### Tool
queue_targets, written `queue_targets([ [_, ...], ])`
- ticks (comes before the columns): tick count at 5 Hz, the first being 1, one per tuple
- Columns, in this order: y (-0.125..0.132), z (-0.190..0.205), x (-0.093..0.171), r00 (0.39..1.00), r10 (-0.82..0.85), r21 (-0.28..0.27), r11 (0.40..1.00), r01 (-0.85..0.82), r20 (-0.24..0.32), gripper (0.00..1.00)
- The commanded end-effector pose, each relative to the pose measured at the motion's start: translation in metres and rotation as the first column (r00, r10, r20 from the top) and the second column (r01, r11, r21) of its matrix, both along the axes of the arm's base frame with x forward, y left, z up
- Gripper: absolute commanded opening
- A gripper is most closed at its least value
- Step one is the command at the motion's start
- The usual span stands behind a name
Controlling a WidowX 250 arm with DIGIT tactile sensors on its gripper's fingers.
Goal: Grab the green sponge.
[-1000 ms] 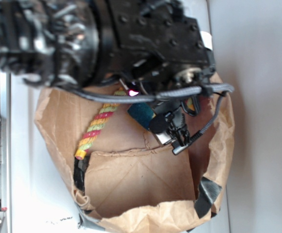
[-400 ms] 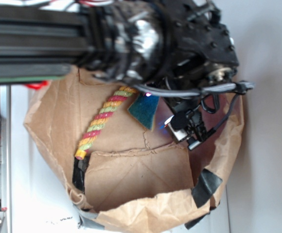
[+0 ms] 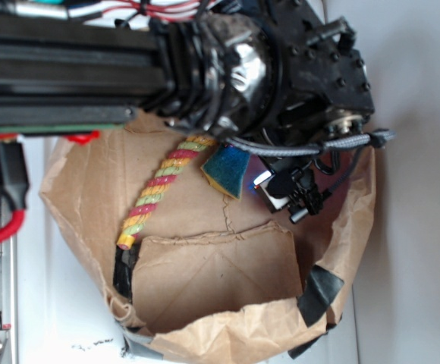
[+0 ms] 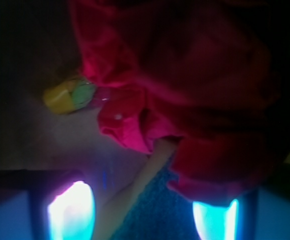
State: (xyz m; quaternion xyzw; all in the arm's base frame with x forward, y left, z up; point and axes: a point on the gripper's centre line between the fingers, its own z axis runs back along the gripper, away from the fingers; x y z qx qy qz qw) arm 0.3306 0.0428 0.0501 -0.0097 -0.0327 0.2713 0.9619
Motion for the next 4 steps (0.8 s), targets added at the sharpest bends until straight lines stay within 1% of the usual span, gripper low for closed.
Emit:
queue_targets([
  [1,0.001,0.018,0.005,0.998,-0.033,0.028,0.999,0.032,0.051,0.0],
  [2,0.009,0.026,0.006,0.997,-0.041,0.04,0.998,0.039,0.064,0.0],
  [3,0.013,0.034,0.001,0.994,-0.059,0.036,0.998,0.056,0.087,0.0],
  [4,0.022,0.07,-0.009,0.985,-0.069,0.012,0.998,0.068,0.157,0.0],
])
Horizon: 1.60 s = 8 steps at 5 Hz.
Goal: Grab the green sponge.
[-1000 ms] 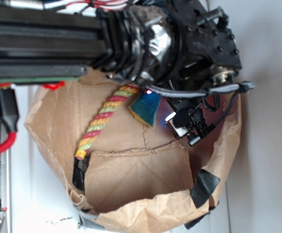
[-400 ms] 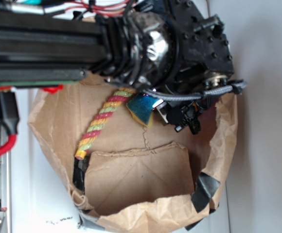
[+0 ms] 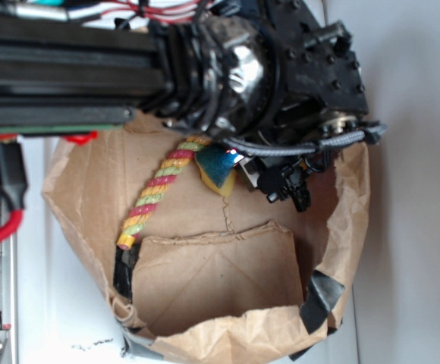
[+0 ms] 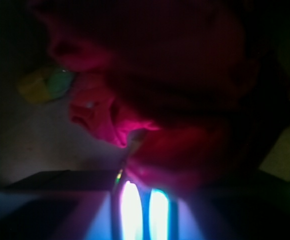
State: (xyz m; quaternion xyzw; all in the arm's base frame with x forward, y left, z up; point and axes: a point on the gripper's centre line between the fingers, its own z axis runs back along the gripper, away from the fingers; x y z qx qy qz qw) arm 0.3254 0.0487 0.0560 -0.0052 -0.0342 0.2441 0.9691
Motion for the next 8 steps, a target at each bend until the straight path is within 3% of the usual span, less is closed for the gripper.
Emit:
queue_targets([
  [1,0.028,0.099,-0.016,0.973,0.0,-0.044,0.999,0.01,0.23,0.0],
  [2,0.036,0.121,-0.029,0.967,0.012,-0.069,0.998,0.006,0.256,0.0],
  [3,0.038,0.125,-0.035,0.969,0.013,-0.089,0.996,0.009,0.246,0.0],
  [4,0.04,0.13,-0.042,0.969,-0.003,-0.076,0.997,0.023,0.247,0.0],
  [5,0.041,0.124,-0.042,0.968,-0.043,-0.084,0.994,0.065,0.245,0.84],
  [6,0.032,0.116,-0.04,0.969,-0.064,-0.07,0.994,0.083,0.24,1.0],
  [8,0.014,0.086,-0.026,0.969,-0.115,-0.036,0.991,0.126,0.22,1.0],
])
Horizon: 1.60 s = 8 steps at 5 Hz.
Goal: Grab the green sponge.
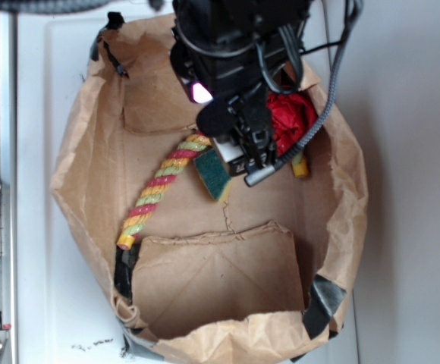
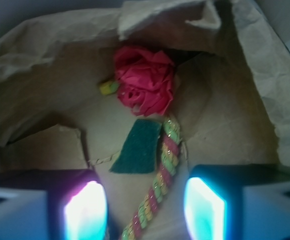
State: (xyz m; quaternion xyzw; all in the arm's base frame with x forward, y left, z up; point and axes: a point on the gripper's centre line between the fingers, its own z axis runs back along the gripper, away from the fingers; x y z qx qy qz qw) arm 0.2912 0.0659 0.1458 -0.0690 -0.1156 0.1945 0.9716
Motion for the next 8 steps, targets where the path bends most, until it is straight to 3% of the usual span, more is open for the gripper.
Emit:
queue_targets([
  [1,-0.006,-0.02,0.015,0.999,-0.026,0.014,1.0,0.025,0.028,1.0],
  [2,-0.01,-0.031,0.02,0.999,-0.026,-0.003,1.0,0.026,0.042,1.0],
  [5,-0.032,-0.066,0.037,0.998,-0.061,-0.018,0.998,0.061,-0.007,1.0],
  [6,-0.066,-0.078,0.004,0.996,-0.082,-0.013,0.997,0.082,-0.019,1.0],
  [8,-0.063,-0.091,-0.004,0.995,-0.077,0.031,0.996,0.079,-0.056,1.0],
])
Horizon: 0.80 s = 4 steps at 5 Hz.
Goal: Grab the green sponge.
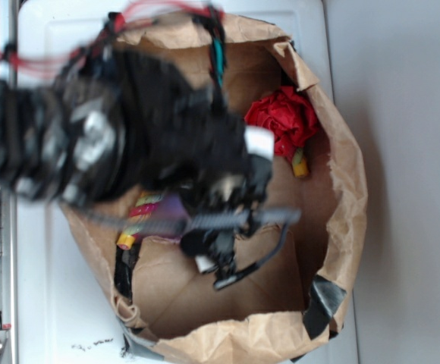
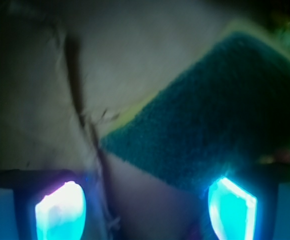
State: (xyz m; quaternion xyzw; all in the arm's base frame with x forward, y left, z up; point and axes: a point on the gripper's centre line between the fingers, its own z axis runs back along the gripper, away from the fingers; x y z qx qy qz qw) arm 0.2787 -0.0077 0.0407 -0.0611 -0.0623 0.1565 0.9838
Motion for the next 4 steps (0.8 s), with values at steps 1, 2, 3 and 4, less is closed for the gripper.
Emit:
queue_targets([
  [1,0.017,0.011,0.012,0.999,0.013,0.028,1.0,-0.014,0.032,1.0],
  [2,0.024,0.013,0.019,0.999,0.026,0.029,0.999,-0.027,0.032,1.0],
  [3,0.038,0.016,0.025,0.998,0.056,0.014,0.998,-0.057,0.039,1.0],
  [4,0.057,0.029,0.034,0.994,0.093,-0.003,0.996,-0.093,0.06,1.0],
])
